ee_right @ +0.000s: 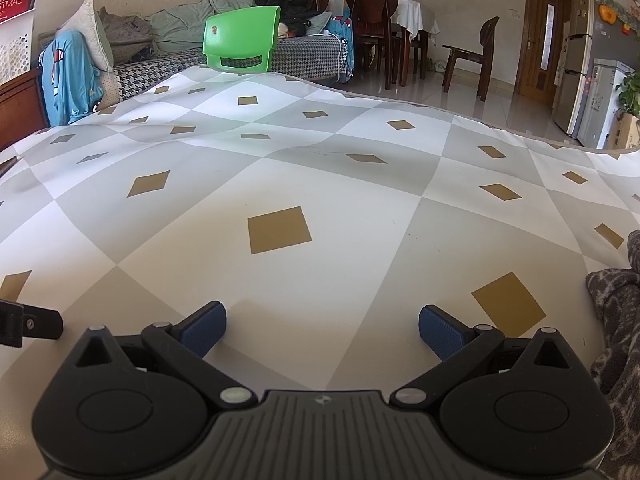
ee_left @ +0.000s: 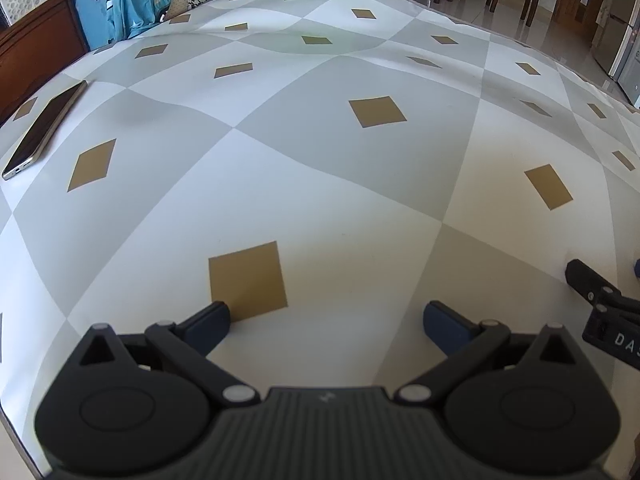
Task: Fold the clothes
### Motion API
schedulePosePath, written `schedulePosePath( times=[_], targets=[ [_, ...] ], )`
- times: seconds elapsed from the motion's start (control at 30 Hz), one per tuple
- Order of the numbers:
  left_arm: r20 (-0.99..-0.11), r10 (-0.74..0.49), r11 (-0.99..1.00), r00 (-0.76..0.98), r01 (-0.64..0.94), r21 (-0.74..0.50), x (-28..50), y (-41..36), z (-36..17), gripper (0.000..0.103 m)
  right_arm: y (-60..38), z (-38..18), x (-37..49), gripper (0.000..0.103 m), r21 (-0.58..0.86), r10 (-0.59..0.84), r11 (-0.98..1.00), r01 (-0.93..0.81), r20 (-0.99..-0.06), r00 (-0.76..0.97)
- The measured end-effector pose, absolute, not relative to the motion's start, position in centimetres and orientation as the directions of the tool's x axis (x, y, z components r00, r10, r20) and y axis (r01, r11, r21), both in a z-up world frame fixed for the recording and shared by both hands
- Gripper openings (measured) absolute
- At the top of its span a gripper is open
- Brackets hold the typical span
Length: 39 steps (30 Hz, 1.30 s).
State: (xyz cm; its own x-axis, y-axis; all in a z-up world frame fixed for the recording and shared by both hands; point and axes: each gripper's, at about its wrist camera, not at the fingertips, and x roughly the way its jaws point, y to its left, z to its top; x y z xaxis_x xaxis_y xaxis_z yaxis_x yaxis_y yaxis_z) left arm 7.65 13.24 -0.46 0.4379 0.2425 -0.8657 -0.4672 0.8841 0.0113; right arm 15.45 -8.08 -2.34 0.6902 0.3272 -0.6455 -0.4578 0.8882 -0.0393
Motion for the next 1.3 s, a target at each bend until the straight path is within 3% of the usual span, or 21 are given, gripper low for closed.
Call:
schedulePosePath(
  times=[1.3],
  targets=[
    [-0.885, 0.233, 0.880, 0.403, -0.474, 0.016, 6.7, 12.2, -0.2, 0.103, -8.1, -2.3, 15.4, 0.102, -0.039, 0.327, 0.888, -0.458, -0.645, 0.690]
  ],
)
